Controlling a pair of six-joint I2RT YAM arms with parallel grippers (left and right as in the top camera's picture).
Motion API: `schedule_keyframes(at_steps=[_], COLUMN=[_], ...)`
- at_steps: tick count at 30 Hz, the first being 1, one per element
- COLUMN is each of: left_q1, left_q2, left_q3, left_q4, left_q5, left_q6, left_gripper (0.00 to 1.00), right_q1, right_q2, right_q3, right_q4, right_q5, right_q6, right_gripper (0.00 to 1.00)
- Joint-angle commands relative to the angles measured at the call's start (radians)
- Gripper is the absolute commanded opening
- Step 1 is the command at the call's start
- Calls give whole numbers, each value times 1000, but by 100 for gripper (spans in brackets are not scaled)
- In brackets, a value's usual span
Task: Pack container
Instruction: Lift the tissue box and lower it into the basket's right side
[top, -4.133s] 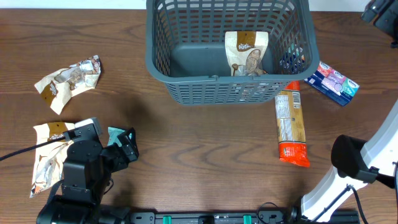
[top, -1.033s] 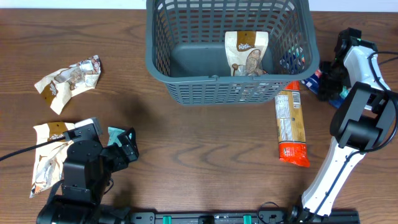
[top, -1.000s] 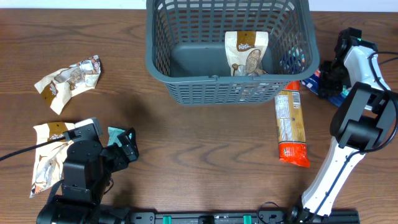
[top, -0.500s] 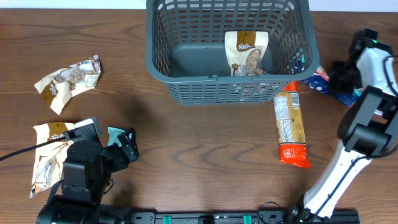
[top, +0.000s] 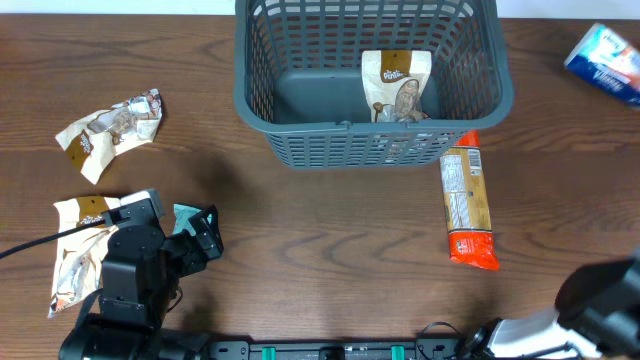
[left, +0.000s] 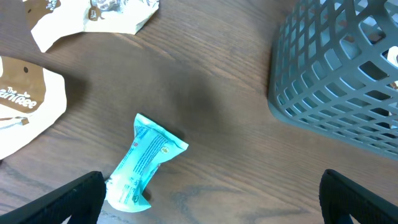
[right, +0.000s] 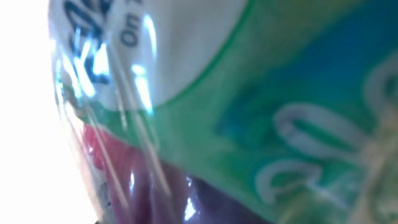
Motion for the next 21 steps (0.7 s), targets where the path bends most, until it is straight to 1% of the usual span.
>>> schedule_keyframes(at_steps=[1,5,8,10,14,21], left_q1=[2,2,2,2,2,2], left_q2=[-4,-4,-4,-4,-4,-4], left_q3=[23,23,23,23,23,23], left_q4=[-2,-2,-2,-2,-2,-2], left_q5=[-19,-19,-19,-19,-19,-19], left_q6=[16,16,16,17,16,16], left_gripper=[99,99,99,99,99,99], right_q1=[17,44,89,135,262,496], right_q2=[-101,-195,-237,-249,-241,-159], right_q3=[14,14,14,14,14,13], right_q4=[76,215,291,322,346,329], right_q5=[-142,-306,-406,-438,-427,-268], right_q6=[-159,-285,-343,-372,-453,-581], right_gripper=[1,1,1,1,1,1])
